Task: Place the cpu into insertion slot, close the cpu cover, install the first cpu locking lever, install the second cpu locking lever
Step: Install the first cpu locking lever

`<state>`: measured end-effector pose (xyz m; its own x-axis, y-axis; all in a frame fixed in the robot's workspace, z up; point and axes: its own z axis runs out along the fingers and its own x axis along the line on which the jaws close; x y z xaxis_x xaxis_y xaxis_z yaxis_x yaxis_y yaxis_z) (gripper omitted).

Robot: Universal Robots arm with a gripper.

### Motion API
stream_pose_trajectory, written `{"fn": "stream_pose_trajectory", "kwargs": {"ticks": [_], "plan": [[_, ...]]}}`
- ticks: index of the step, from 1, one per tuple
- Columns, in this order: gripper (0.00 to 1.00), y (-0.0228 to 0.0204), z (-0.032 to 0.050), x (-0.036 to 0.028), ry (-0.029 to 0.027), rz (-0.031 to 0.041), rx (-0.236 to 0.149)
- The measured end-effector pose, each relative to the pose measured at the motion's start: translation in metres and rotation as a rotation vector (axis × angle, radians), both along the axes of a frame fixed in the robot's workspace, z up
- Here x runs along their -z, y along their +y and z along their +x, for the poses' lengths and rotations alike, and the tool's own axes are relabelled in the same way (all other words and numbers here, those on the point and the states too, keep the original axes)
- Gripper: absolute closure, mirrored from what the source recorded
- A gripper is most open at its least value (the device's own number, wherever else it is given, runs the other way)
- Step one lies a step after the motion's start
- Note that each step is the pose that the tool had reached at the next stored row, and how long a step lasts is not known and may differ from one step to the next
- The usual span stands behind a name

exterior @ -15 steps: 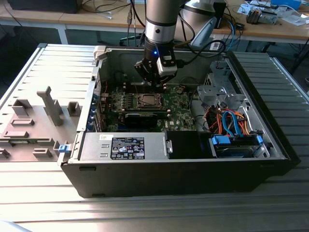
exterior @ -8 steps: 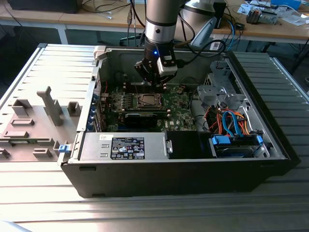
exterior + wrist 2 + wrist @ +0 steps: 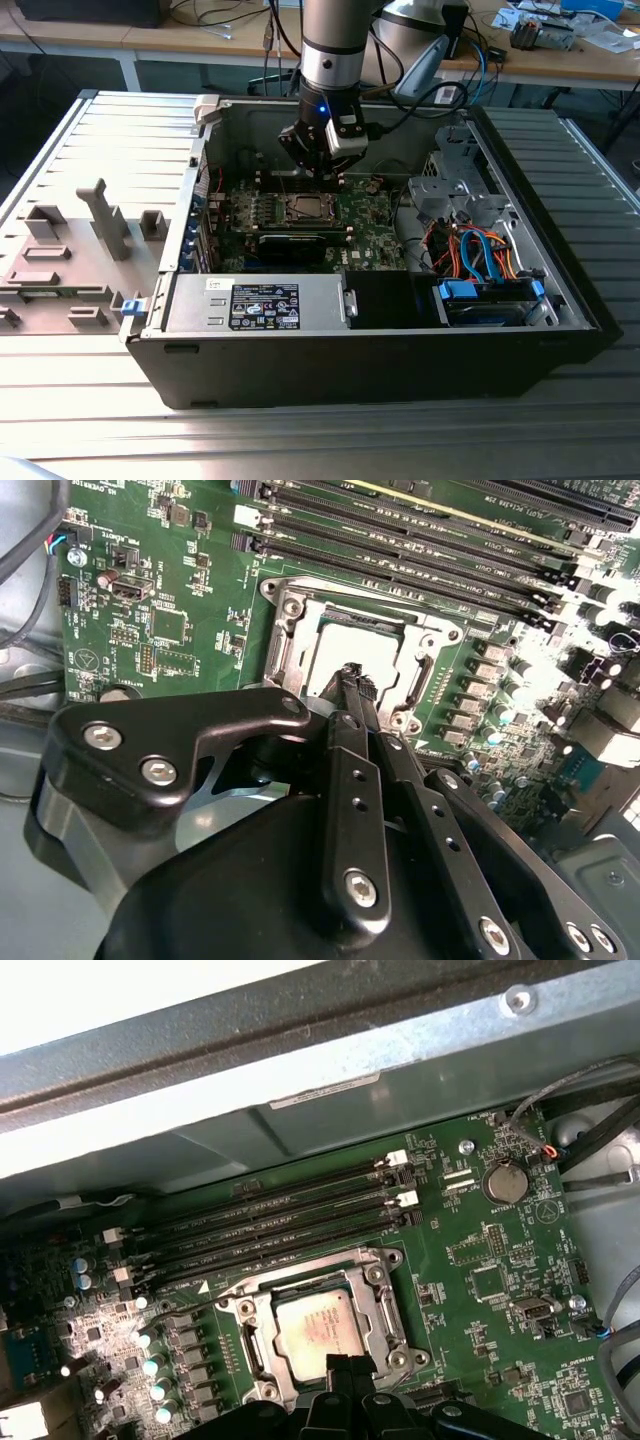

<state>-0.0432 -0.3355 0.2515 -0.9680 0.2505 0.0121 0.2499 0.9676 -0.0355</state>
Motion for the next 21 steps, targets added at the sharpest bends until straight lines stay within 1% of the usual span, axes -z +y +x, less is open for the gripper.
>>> {"fn": "stream_pose_trajectory", "kwargs": {"ticks": [21], "plan": [[0.89, 0.0, 0.0, 0.0, 0.0, 0.0, -0.023]]}}
